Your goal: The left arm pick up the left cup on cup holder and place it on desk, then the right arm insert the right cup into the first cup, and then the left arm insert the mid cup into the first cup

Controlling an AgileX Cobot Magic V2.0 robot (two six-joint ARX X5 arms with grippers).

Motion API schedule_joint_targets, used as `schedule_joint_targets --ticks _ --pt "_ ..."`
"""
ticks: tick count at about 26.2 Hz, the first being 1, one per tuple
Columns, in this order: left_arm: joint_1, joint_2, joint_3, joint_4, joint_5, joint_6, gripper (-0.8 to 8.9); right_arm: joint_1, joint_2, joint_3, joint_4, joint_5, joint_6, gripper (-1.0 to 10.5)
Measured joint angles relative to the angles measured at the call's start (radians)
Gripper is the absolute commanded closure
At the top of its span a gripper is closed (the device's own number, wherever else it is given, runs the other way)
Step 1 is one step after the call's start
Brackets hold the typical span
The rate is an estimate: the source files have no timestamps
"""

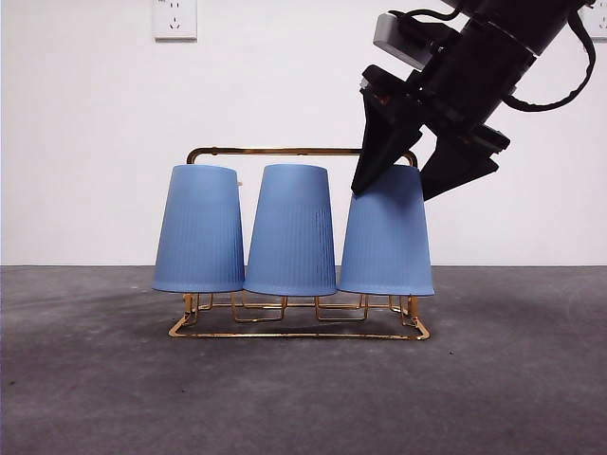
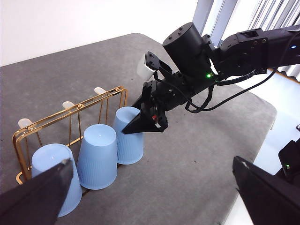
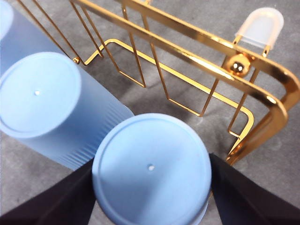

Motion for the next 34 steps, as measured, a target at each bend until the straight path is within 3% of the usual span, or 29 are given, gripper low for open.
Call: schedule_joint_targets --ticks 8,14,22,29,34 --pt "-0.001 -0.011 0.000 -0.001 0.000 0.000 2.19 0.001 -0.035 0.056 -0.055 0.002 -0.002 6.9" --pt "-0.007 -0.012 0.000 -0.001 0.000 0.000 2.19 0.002 -0.172 0.100 -0.070 0.002 -0.003 6.9" --pt "-0.008 -0.012 0.000 -0.004 0.000 0.000 2.19 0.023 -0.402 0.147 -0.254 0.005 -0.001 6.9" --pt "-0.008 -0.012 0.000 -0.006 0.000 0.000 2.19 0.150 -0.505 0.132 -0.416 0.005 0.025 6.9" --pt "-0.008 -0.012 0.000 -0.007 0.000 0.000 2.19 0.305 -0.511 0.029 -0.381 0.101 0.076 6.9"
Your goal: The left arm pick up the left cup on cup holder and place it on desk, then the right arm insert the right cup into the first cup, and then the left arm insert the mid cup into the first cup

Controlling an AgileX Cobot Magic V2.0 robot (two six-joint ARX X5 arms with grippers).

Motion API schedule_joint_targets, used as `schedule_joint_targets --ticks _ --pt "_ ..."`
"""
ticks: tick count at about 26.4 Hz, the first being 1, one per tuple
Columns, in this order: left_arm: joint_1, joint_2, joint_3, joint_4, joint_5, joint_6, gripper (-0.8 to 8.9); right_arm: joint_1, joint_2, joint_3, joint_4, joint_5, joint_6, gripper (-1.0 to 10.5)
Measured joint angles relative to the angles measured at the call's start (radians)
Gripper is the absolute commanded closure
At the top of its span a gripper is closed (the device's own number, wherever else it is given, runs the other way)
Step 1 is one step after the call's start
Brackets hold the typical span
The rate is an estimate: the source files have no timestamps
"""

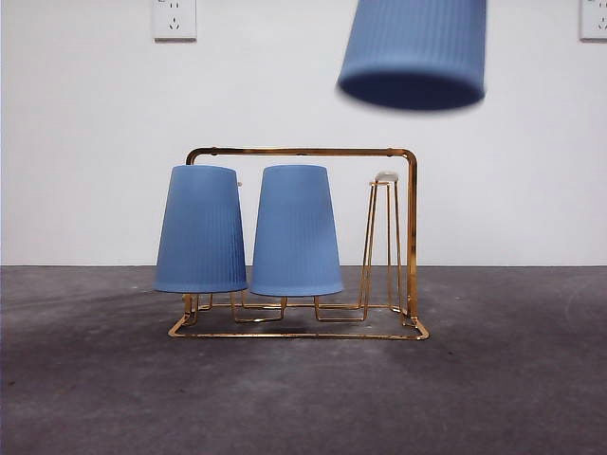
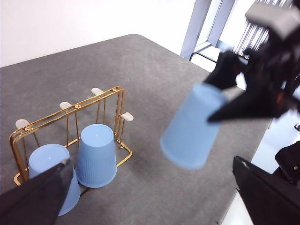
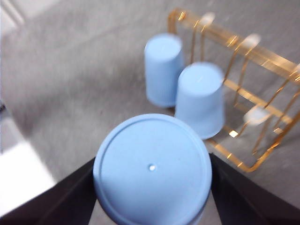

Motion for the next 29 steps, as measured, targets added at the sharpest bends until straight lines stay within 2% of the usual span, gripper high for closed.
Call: schedule_joint_targets --ticks 4,8,13,20,29 --pt "0.000 0.000 0.000 -0.011 0.000 0.000 2.19 0.120 0.006 -0.119 0.101 0.097 0.038 6.9" --pt "0.000 0.000 0.000 -0.016 0.000 0.000 2.19 0.180 0.016 -0.237 0.256 0.131 0.069 6.9" --pt "0.000 0.000 0.000 -0.016 0.000 0.000 2.19 0.188 0.096 -0.327 0.381 0.135 0.100 6.9" --pt "0.000 0.000 0.000 -0.017 0.000 0.000 2.19 0.188 0.220 -0.335 0.485 0.138 0.102 6.9" --pt "0.000 0.000 0.000 -0.018 0.000 0.000 2.19 0.188 0.346 -0.335 0.540 0.150 0.097 6.6"
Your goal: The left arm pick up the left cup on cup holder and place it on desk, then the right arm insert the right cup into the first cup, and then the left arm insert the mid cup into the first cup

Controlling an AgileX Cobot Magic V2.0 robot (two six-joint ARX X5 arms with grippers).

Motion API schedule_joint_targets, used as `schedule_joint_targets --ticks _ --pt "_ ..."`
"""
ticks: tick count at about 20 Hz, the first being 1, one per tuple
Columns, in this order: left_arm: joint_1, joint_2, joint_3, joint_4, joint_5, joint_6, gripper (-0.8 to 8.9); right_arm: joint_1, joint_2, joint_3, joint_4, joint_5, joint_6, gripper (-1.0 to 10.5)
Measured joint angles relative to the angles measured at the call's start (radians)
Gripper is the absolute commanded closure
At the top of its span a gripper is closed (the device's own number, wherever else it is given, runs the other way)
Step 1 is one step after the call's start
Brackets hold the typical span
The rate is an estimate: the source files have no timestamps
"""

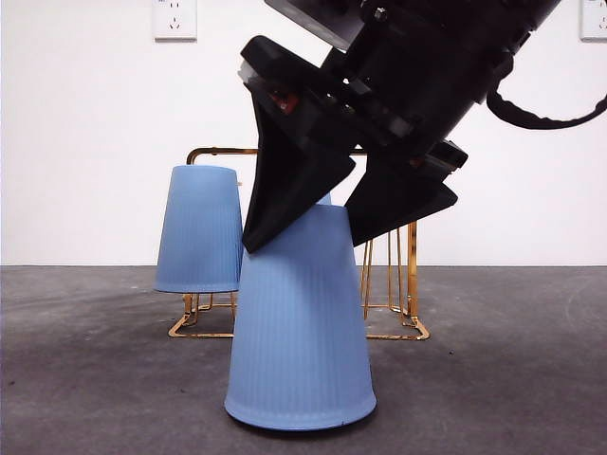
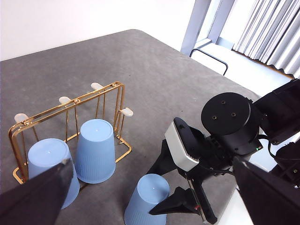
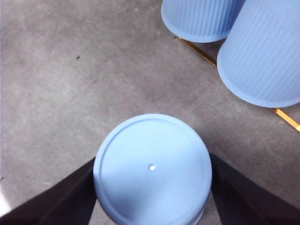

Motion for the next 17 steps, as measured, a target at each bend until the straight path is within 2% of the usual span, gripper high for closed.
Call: schedule_joint_targets --ticks 4,6,8,12,17 --pt "0.000 0.000 0.000 0.000 0.000 0.000 2.19 0.000 0.000 0.000 0.000 0.006 0.000 4.5" --pt "0.000 0.002 0.000 0.000 -0.004 0.000 2.19 0.000 -0.012 0.010 -0.035 0.006 0.006 4.5" --pt "0.000 0.014 0.000 -0.002 -0.042 0.001 2.19 0.000 -0.067 0.057 -0.146 0.006 0.009 4.5" --pt "-0.001 0.097 0.000 -0.004 -0.122 0.027 2.19 -0.006 -0.273 0.211 -0.415 0.014 0.006 4.5" --pt "-0.001 0.262 0.000 -0.003 -0.129 0.069 2.20 -0.052 -0.501 0.221 -0.661 0.014 0.005 4.5"
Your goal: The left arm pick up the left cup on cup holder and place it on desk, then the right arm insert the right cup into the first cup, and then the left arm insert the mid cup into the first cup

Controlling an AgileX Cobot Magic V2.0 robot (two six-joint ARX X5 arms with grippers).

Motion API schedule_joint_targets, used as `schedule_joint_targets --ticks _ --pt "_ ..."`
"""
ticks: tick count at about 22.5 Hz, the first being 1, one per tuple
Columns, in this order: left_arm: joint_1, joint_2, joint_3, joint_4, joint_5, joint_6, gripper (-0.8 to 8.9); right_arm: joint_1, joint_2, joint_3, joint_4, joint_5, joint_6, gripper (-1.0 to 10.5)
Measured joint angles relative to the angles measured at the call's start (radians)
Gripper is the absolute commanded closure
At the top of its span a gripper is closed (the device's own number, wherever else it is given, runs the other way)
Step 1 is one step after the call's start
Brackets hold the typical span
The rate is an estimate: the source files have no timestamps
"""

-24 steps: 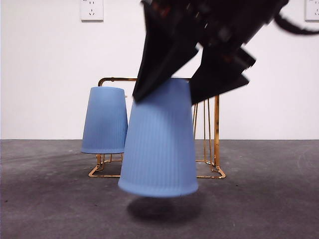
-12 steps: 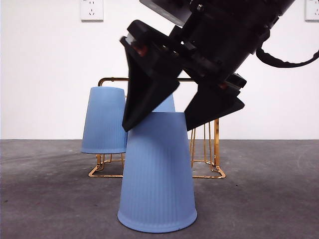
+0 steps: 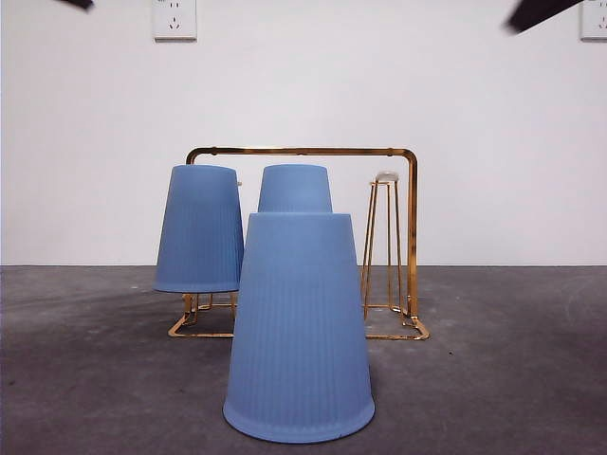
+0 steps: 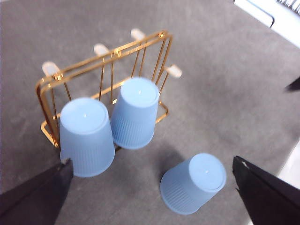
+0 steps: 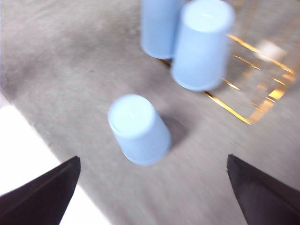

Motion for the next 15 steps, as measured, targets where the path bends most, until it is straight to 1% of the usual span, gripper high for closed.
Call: schedule_joint_targets --ticks 3,10,12,15 --pt "0.000 0.100 0.000 0.016 0.000 0.029 2.20 -0.005 -0.117 0.000 -0.031 -0.001 0.000 4.5" --pt "0.001 0.253 0.000 0.062 -0.014 0.048 2.20 -0.005 -0.215 0.000 -0.040 -0.013 0.018 4.5" --pt "0.005 0.289 0.000 0.062 -0.016 0.052 2.20 -0.005 -0.242 0.000 -0.072 -0.033 0.032 4.5" --pt "0.008 0.305 0.000 0.068 -0.019 0.055 2.20 -0.005 -0.285 0.000 -0.127 -0.037 0.052 4.5"
